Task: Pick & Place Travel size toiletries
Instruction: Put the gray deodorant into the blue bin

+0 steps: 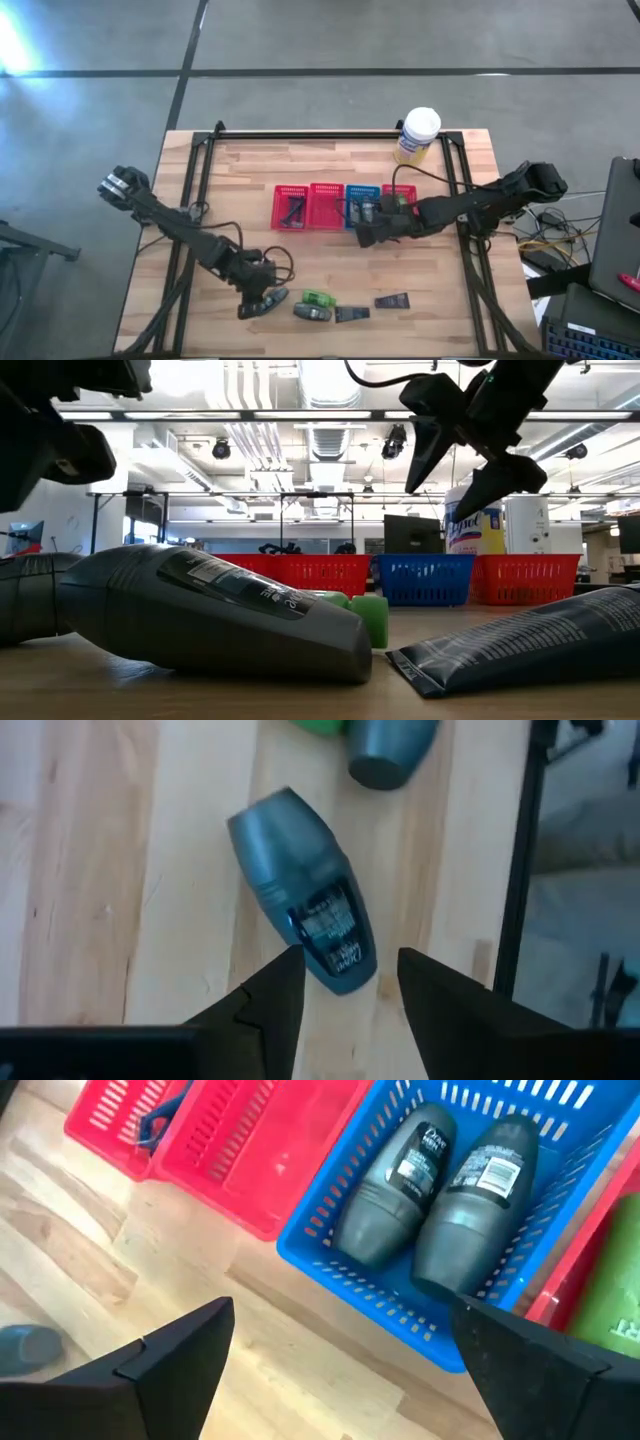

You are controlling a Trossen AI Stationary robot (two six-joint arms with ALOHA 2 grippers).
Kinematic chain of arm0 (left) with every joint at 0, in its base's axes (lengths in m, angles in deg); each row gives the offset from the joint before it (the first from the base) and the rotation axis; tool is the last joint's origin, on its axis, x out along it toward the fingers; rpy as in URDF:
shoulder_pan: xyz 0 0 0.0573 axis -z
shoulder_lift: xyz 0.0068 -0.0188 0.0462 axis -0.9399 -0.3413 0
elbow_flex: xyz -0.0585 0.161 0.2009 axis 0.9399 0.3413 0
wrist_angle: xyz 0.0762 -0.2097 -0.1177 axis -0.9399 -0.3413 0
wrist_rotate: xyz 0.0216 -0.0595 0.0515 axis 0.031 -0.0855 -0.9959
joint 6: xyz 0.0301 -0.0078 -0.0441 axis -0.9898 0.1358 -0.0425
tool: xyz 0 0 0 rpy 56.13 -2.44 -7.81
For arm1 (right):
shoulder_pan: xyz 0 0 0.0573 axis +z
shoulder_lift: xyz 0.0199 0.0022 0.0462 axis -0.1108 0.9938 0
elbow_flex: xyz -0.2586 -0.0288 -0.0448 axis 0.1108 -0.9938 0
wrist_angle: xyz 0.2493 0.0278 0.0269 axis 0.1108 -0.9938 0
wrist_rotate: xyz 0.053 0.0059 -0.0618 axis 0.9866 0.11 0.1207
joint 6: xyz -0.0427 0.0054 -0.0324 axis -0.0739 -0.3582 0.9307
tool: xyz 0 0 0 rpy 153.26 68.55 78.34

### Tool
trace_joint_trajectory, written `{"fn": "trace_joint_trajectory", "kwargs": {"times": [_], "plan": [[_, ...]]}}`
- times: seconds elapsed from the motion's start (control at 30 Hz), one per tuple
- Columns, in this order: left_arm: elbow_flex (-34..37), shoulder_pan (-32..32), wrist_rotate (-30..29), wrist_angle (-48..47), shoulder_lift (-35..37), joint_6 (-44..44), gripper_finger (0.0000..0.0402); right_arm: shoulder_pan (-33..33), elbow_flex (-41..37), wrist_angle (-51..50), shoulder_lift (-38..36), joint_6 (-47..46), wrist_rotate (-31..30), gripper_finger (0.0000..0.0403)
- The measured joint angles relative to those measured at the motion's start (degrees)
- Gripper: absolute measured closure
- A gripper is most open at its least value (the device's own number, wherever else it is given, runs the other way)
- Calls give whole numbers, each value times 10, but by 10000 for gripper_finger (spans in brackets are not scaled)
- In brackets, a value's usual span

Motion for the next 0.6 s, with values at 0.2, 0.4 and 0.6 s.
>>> {"fn": "trace_joint_trajectory", "kwargs": {"times": [0.2,0.4,0.6], "plan": [[0,5,-46,8,-9,91,161,7,0,-15,0,-7,0,49],[0,8,-60,63,-43,174,62,15,1,-20,0,-7,0,46],[0,38,-51,67,-92,207,22,27,4,-39,0,-8,0,40]]}}
